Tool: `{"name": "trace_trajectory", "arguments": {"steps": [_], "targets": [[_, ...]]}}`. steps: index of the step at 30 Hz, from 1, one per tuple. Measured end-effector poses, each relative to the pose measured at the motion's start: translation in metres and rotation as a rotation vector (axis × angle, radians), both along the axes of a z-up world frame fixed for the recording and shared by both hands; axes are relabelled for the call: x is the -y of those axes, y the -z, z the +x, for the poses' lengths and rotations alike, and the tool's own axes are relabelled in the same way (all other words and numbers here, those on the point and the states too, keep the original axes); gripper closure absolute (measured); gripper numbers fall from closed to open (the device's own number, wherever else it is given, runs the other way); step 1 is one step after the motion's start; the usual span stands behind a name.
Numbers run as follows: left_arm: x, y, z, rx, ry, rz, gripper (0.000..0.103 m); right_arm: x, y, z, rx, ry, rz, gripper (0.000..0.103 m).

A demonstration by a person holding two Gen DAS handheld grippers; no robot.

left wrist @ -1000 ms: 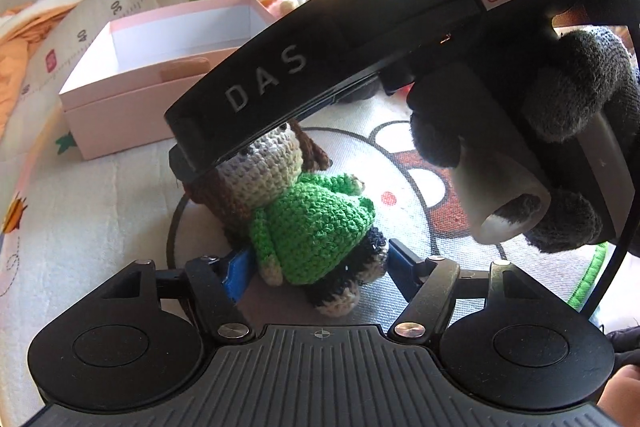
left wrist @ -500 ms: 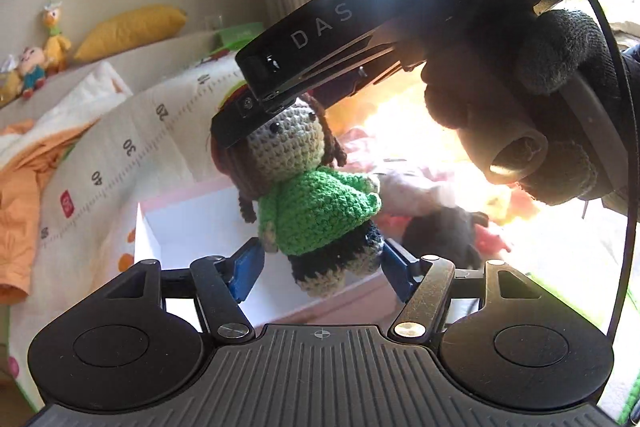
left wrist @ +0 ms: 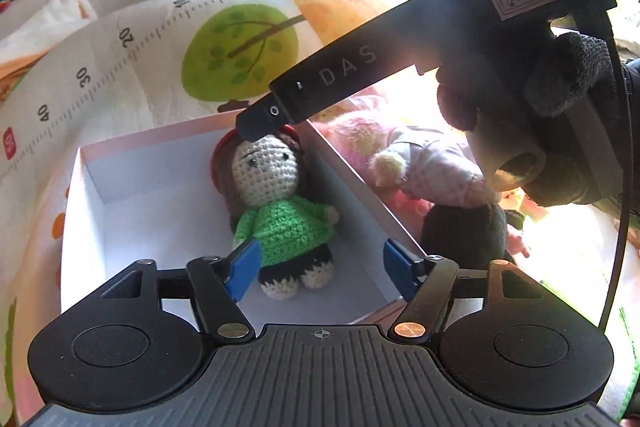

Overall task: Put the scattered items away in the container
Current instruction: 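Lower the crocheted doll into the pink box and open the right gripper, then move the right gripper back over the toys beside the box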

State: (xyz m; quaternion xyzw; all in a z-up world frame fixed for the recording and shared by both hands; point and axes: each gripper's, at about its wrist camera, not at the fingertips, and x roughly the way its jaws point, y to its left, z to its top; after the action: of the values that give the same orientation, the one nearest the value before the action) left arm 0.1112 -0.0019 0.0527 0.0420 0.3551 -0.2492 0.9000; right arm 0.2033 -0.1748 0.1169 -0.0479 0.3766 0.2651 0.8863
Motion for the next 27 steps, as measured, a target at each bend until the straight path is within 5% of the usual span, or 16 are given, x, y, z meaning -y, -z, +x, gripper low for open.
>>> {"name": "trace_trajectory", "arguments": {"steps": [8, 12, 15, 21, 27], "targets": [[-0.002, 0.007, 0.030, -0.112, -0.003, -0.075, 0.017, -0.028, 0.020, 0.030, -0.088, -0.040, -0.043, 0.047], [-0.002, 0.004, 0.020, -0.088, 0.035, -0.093, 0.017, -0.017, 0.017, 0.012, -0.199, -0.120, -0.041, 0.046], [-0.003, 0.006, 0.018, -0.095, 0.034, -0.111, 0.017, -0.010, 0.012, 0.005, -0.183, -0.106, -0.073, 0.047], [-0.009, -0.010, -0.008, 0.026, -0.049, -0.093, 0.015, 0.012, -0.013, 0.060, -0.114, 0.099, 0.051, 0.047], [-0.028, -0.021, -0.037, 0.121, -0.170, -0.103, 0.009, -0.014, 0.023, 0.145, -0.214, 0.146, -0.078, 0.056]]}}
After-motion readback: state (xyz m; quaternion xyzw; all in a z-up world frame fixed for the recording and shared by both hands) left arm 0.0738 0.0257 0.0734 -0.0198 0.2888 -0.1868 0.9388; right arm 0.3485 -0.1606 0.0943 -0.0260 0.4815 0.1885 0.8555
